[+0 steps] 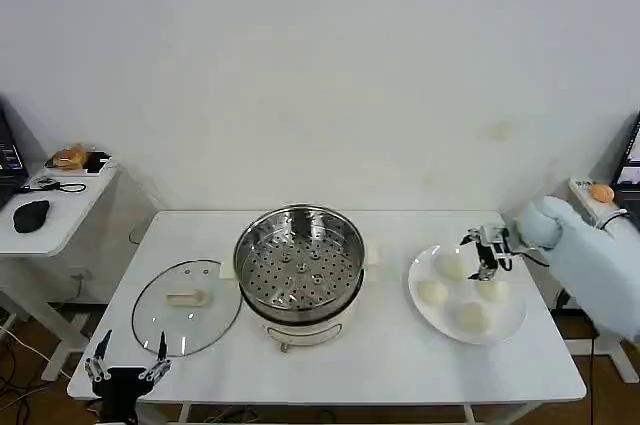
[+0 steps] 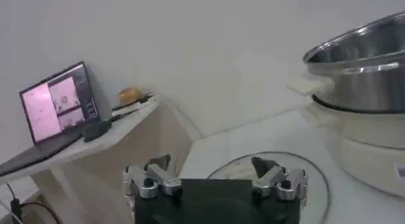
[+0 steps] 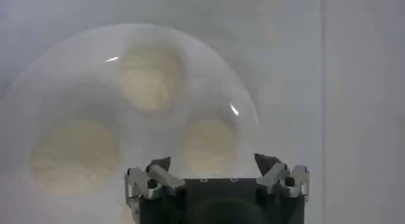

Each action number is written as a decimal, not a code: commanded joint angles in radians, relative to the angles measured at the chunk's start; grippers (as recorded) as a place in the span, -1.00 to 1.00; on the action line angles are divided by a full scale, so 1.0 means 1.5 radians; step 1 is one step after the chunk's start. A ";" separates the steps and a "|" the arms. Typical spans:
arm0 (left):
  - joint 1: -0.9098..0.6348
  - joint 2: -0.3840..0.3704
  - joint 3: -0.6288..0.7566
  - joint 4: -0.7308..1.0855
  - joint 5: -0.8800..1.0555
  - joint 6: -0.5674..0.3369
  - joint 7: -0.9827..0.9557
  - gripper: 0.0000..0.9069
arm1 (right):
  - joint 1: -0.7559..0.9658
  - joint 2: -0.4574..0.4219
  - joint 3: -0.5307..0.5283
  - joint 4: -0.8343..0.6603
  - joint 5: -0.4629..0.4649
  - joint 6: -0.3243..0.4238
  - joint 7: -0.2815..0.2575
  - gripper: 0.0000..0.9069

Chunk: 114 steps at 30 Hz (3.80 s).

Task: Take steamed baozi put them in steamer then cover it.

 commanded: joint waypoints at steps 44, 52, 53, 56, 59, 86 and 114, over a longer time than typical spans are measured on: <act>-0.005 0.006 -0.005 0.011 -0.009 -0.002 -0.001 1.00 | 0.031 0.090 -0.038 -0.122 -0.060 0.018 0.006 0.31; -0.002 0.010 -0.005 0.005 -0.010 -0.002 -0.001 1.00 | 0.089 0.006 -0.089 0.007 0.023 0.011 -0.009 0.31; -0.001 0.010 -0.004 0.004 -0.010 -0.002 -0.001 1.00 | 0.098 -0.009 -0.095 0.036 0.034 0.007 -0.011 0.31; -0.001 0.011 -0.001 0.002 -0.010 -0.001 -0.001 1.00 | 0.146 -0.052 -0.128 0.100 0.070 -0.002 -0.015 0.31; -0.001 0.012 0.001 0.000 -0.010 -0.001 -0.001 1.00 | 0.212 -0.086 -0.173 0.153 0.109 -0.010 -0.017 0.31; -0.002 0.009 -0.017 -0.012 -0.033 0.000 -0.002 1.00 | 0.459 0.210 -0.419 0.217 0.292 0.015 0.022 0.31; -0.015 0.004 -0.034 0.006 -0.038 -0.001 -0.003 1.00 | 0.348 0.385 -0.433 -0.036 -0.037 0.307 0.113 0.31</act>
